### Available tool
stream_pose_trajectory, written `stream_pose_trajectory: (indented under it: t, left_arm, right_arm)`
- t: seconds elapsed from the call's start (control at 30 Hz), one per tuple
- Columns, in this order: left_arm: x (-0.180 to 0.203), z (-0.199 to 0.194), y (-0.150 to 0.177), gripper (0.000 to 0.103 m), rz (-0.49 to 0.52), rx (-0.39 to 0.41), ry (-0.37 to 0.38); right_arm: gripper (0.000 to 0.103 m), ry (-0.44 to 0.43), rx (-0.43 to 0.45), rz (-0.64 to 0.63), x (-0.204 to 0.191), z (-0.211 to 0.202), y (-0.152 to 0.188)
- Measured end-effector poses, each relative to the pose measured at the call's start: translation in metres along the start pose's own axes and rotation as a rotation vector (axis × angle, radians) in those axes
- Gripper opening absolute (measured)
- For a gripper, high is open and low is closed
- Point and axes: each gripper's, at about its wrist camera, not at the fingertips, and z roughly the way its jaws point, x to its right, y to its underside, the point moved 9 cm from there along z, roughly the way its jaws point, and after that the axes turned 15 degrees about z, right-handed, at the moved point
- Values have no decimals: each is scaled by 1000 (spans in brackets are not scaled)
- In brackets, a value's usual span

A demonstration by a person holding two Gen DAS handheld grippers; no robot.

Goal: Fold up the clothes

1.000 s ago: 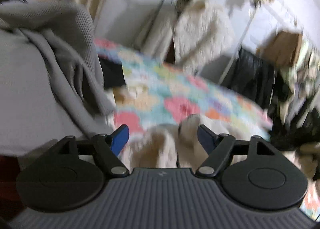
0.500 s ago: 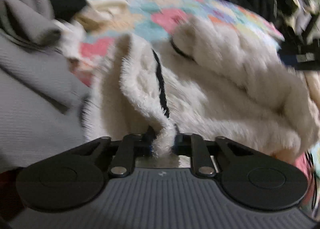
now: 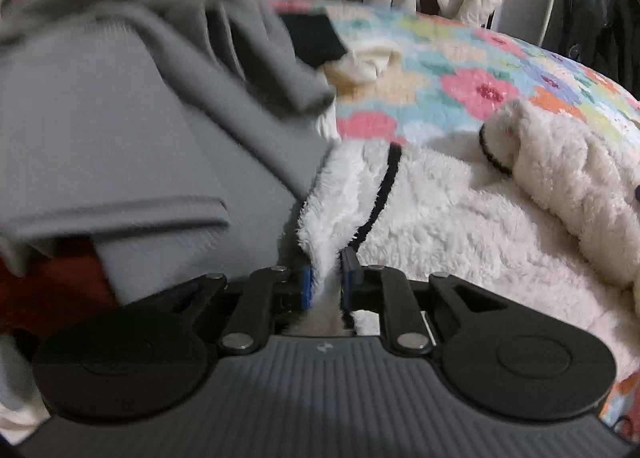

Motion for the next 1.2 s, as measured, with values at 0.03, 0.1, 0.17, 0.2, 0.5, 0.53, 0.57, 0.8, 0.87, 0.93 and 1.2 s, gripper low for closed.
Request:
stream_pose_trajectory:
  t: [0.03,0.1,0.17,0.2,0.5,0.53,0.57,0.8,0.87,0.93,1.2]
  left_arm:
    - [-4,-1,-1,22,-38,10,11]
    - [-9,-12,-7,30,-80,54,-3]
    - [-4,-28,-15,39,-28,128,-63]
    - [3,-35,-24,51,12,179,-86]
    - [70,-62,-60,74,113,354,69]
    - [80,-56,-59,74,133,318,90]
    - [85,-53,-59,74,147,309,86]
    - [108,-45,-52,80,195,256,107]
    - [112,-44,-49,83,185,243,172]
    - [110,-47,-45,83,118,238,249]
    - [131,-55,-44,87,191,308,381]
  right_arm:
    - [52,-2,17,-17,-2,4,0]
    - [45,-15,62,-36,-7,11,-3]
    - [31,-58,90,-117,-29,14,3]
    - [20,-81,103,-164,-40,15,8]
    - [18,-52,-85,-461,-65,62,110]
    - [18,-48,-107,-494,-67,67,121]
    - [18,-44,-129,-526,-69,72,133]
    - [21,13,-157,-622,-63,86,160]
    - [21,35,-146,-657,-66,87,161]
    - [22,55,-131,-709,-72,87,164]
    - [31,22,-173,-793,-69,74,181]
